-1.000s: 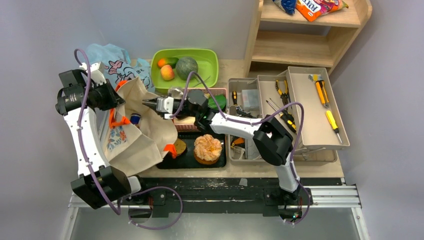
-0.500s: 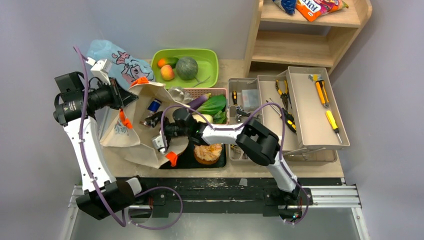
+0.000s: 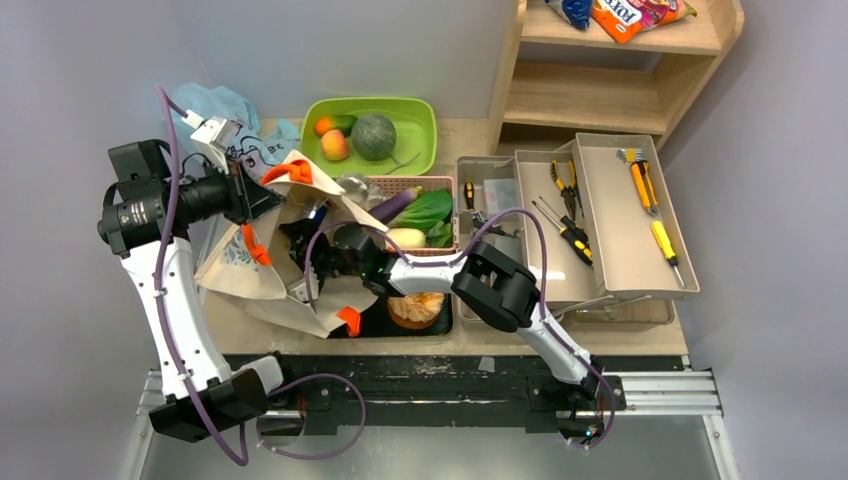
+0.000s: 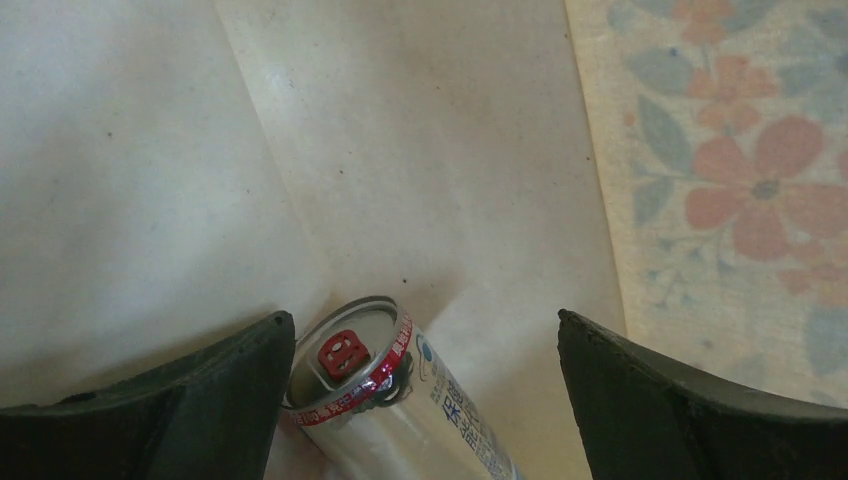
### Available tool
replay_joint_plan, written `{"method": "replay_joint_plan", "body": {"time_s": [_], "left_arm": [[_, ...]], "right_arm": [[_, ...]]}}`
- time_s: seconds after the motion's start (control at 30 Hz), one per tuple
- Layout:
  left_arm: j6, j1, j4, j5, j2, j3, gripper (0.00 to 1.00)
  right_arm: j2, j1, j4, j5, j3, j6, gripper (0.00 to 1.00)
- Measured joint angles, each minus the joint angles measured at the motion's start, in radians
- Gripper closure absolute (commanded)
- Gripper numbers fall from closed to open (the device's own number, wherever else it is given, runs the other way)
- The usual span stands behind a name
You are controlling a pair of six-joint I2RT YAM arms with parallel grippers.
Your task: Untie the knot of the grocery bags and take out the mixed food
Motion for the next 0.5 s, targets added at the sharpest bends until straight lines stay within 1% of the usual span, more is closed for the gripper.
{"method": "replay_joint_plan", "body": {"time_s": [0.1, 0.23, 0.4, 0.5], "left_arm": [[0.015, -0.002, -0.03, 0.008, -0.01, 0.002, 1.0], [0.026, -0.002, -0.053, 0.0, -0.027, 0.004, 1.0], [0.029, -0.007, -0.072, -0.035, -0.044, 0.004, 1.0], [0.016, -0.008, -0.076, -0.062, -0.044, 0.003, 1.0]], "right_arm": [[0.017, 0.001, 0.01, 0.026, 0.016, -0.02, 0.01], [0.031, 0.009, 0.018, 0.06, 0.017, -0.097, 0.01], [-0.005, 0.017, 0.05, 0.091, -0.074, -0.214, 0.02], [-0.034, 0.018, 0.061, 0.126, -0.122, -0.253, 0.02]]}}
